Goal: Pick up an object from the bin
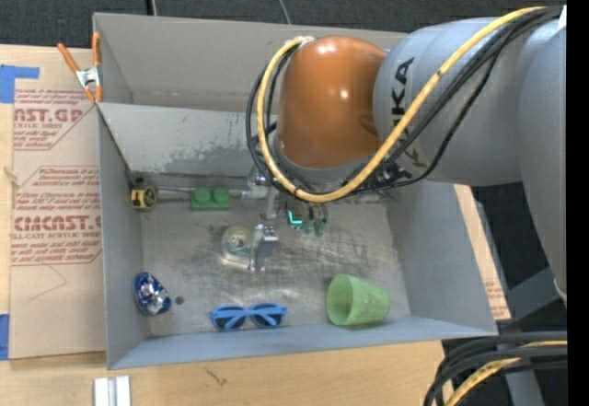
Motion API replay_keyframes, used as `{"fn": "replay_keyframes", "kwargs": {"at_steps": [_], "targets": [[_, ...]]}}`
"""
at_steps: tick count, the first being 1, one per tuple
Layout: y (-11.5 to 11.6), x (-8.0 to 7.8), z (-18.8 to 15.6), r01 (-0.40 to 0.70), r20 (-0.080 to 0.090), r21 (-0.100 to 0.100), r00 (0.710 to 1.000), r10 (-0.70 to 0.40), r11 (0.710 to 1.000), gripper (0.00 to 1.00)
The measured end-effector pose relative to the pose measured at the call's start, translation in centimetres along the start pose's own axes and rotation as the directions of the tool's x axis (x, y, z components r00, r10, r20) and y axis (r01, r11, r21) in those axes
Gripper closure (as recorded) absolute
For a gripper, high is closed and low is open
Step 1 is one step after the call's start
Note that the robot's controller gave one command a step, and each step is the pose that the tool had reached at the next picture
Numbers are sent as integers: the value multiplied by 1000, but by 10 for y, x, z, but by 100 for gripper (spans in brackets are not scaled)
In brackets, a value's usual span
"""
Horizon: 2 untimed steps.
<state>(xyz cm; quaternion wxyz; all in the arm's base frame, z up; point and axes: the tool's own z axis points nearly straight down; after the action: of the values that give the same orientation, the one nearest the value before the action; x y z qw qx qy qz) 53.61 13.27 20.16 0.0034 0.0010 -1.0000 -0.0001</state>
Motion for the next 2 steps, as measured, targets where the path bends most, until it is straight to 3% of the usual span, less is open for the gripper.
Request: {"fn": "replay_keyframes", "kwargs": {"at_steps": [1,2], "targets": [[-16,50,128,221,28,1,975,-221,975,0],[-12,55,101,278,9,2,960,-278,960,0]]}}
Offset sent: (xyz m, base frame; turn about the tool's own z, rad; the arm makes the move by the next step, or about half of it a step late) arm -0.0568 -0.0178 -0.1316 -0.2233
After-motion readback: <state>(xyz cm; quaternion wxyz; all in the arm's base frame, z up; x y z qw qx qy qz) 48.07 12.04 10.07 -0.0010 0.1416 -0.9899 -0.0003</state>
